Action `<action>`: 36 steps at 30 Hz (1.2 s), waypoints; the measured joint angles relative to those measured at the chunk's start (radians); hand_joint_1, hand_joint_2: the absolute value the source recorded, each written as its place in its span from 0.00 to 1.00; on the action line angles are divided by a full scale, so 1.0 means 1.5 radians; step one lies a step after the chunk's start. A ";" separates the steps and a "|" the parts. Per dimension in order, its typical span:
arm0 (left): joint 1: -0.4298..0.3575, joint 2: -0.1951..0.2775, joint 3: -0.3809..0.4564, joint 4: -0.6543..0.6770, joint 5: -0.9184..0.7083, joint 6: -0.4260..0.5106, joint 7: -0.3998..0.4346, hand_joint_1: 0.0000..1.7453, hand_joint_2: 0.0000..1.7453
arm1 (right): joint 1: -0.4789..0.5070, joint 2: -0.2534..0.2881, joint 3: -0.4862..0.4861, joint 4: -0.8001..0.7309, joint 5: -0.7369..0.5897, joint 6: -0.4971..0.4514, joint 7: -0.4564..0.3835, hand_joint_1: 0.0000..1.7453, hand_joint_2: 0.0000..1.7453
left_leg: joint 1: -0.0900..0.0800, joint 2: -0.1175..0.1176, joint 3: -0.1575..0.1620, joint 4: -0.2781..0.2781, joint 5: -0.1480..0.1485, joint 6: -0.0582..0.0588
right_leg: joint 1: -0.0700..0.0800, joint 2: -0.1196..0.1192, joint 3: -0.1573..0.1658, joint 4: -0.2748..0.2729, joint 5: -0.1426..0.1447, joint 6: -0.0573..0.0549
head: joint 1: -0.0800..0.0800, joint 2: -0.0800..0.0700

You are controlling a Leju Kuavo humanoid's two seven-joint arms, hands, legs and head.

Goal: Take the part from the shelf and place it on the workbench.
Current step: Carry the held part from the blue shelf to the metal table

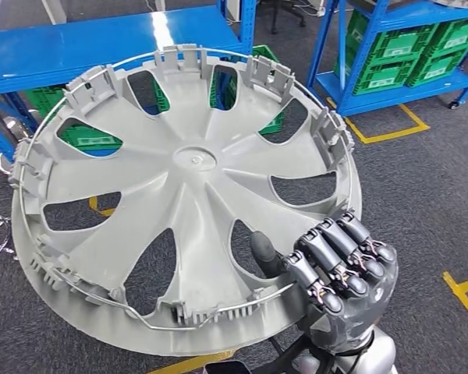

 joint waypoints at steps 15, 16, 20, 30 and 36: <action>-0.008 0.006 -0.005 0.000 0.001 -0.006 0.002 0.00 1.00 | 0.001 0.000 0.004 0.000 0.000 0.000 0.002 1.00 1.00 | -0.003 -0.018 -0.063 0.187 -0.095 -0.033 | 0.003 0.010 0.097 -0.193 0.081 -0.042 | -0.005 0.000; -0.009 0.007 -0.006 0.000 0.001 -0.006 0.003 0.00 1.00 | 0.001 0.000 0.004 0.000 0.000 0.000 0.002 1.00 1.00 | -0.002 -0.019 -0.055 0.175 -0.078 -0.034 | 0.003 0.020 0.098 -0.192 0.081 -0.042 | -0.006 0.000; -0.004 0.008 -0.007 0.000 0.001 -0.007 0.009 0.00 1.00 | 0.000 0.000 0.005 0.000 0.000 0.000 -0.001 1.00 1.00 | 0.009 -0.071 0.000 0.039 -0.011 -0.036 | 0.003 0.056 0.086 -0.179 0.083 -0.031 | -0.007 0.000; -0.003 0.007 -0.010 0.000 -0.002 -0.008 0.012 0.00 1.00 | -0.001 0.000 0.004 0.000 0.000 0.000 -0.004 1.00 1.00 | 0.005 -0.009 -0.001 0.013 -0.013 -0.007 | 0.001 -0.001 -0.028 0.012 0.012 -0.004 | 0.002 0.000; -0.003 0.008 -0.011 0.000 -0.005 -0.007 0.014 0.00 1.00 | -0.002 0.000 0.004 0.000 0.000 0.000 -0.005 1.00 1.00 | -0.005 0.034 0.006 0.014 -0.021 -0.014 | 0.015 -0.054 0.077 -0.167 0.077 -0.026 | 0.001 0.000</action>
